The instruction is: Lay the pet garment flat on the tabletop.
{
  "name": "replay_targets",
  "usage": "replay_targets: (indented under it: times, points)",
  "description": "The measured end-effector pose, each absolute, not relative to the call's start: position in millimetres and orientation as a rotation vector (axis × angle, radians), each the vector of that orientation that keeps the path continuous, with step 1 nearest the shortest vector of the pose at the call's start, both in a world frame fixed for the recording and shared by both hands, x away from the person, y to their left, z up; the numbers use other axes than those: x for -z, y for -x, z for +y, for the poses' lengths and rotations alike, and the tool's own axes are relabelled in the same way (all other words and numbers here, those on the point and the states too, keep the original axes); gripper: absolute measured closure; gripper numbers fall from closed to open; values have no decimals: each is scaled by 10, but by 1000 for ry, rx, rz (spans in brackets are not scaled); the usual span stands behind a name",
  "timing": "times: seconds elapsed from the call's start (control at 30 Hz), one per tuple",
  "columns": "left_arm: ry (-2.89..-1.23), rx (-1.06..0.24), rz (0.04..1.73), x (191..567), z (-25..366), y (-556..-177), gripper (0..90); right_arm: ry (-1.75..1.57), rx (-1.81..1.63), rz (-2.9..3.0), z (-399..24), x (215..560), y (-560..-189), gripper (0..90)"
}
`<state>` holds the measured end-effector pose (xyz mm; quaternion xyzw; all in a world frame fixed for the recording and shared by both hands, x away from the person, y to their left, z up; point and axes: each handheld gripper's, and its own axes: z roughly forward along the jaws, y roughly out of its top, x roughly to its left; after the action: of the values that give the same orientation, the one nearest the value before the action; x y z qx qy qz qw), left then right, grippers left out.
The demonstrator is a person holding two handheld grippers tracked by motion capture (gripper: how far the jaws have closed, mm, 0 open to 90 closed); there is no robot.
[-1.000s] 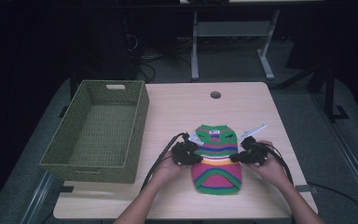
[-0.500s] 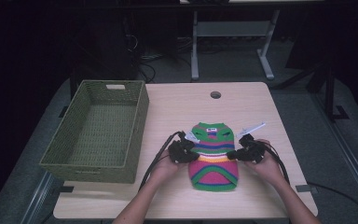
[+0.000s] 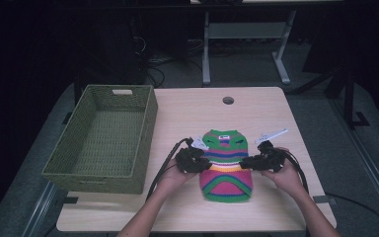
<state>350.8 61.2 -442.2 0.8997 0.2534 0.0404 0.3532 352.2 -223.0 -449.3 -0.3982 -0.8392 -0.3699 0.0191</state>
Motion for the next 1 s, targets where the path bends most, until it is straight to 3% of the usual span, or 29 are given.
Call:
replay_targets:
  times: [0.27,0.43,0.63,0.73,1.0]
  points:
    - [-2306,-118,680,4394,718,-3512,726,1254,1184,-2571,-2351,4460,-3523,652]
    - [-2299,-127,693,4404,736,-3489,650,1257,1203,-2567,-2390,4453,-3518,627]
    - [-2284,-128,693,4379,755,-3452,573,1257,1202,-2566,-2430,4423,-3490,576]
    - [-2271,-133,688,4353,774,-3438,550,1247,1209,-2557,-2467,4405,-3469,504]
    - [-2256,-137,696,4330,807,-3390,480,1245,1205,-2580,-2525,4369,-3412,466]
